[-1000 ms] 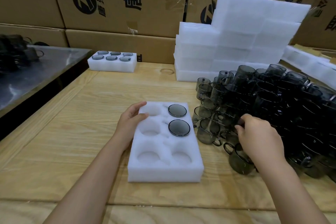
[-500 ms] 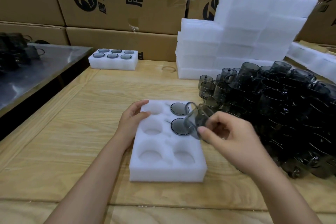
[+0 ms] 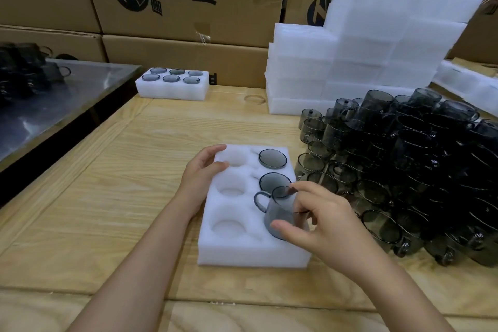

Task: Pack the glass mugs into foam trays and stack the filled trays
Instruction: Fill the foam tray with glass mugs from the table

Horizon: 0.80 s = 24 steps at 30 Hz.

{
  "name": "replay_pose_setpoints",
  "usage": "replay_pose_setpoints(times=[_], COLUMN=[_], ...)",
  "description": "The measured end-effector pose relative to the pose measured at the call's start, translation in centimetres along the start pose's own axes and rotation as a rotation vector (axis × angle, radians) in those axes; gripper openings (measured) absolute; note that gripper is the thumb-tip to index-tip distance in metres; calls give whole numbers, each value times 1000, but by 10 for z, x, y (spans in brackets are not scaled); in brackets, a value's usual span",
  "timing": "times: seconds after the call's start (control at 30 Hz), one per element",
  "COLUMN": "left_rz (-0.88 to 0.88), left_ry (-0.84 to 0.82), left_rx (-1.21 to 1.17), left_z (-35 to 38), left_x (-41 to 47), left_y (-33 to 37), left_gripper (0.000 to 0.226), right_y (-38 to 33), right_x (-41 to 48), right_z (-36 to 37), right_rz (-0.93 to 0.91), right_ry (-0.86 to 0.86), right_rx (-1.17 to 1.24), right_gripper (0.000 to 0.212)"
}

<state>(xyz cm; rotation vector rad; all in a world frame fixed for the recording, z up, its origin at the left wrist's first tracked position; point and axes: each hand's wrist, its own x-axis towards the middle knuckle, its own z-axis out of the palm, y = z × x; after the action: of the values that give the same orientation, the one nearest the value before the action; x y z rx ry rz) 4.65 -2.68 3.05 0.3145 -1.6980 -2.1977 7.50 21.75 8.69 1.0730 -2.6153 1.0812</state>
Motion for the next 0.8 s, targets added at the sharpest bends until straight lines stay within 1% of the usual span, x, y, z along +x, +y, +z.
replay_pose_setpoints(times=[0.07, 0.1, 0.13, 0.17, 0.2, 0.27, 0.4, 0.5, 0.6, 0.67, 0.7, 0.77, 0.8], left_rz=[-1, -2, -3, -3, -4, -6, -14, -14, -16, -32, -6, 187, 304], left_ry=[-1, 0, 2, 4, 6, 3, 8, 12, 11, 17, 29, 43, 4], left_rx=[9, 13, 15, 15, 14, 12, 16, 13, 41, 136, 259, 618, 712], left_z=[0, 0, 0, 0, 0, 1, 2, 2, 4, 6, 6, 6, 9], left_x=[-1, -1, -1, -2, -2, -3, -4, -4, -7, -9, -11, -17, -23], left_y=[1, 1, 1, 1, 2, 2, 3, 4, 7, 12, 16, 26, 32], left_gripper=[32, 32, 32, 32, 32, 32, 33, 33, 33, 32, 31, 31, 31], right_y=[-6, -9, -12, -14, -16, -19, -19, -15, -8, -5, -3, 1, 3], right_x=[0, 0, 0, 1, 1, 3, 10, 9, -3, -13, -16, -17, -15], right_z=[1, 2, 2, 3, 4, 5, 2, 3, 6, 12, 16, 19, 19], right_rz=[15, 41, 58, 37, -8, -66, -68, -104, -101, -79, -66, -66, -80], right_ry=[-20, -34, -57, -84, -112, -150, -234, -270, -302, -324, -330, -344, -351], right_rx=[-98, -133, -181, -246, -321, -419, -461, -525, -604, -606, -603, -597, -585], right_gripper=[31, 36, 50, 63, 68, 67, 65, 65, 76, 84, 86, 88, 89])
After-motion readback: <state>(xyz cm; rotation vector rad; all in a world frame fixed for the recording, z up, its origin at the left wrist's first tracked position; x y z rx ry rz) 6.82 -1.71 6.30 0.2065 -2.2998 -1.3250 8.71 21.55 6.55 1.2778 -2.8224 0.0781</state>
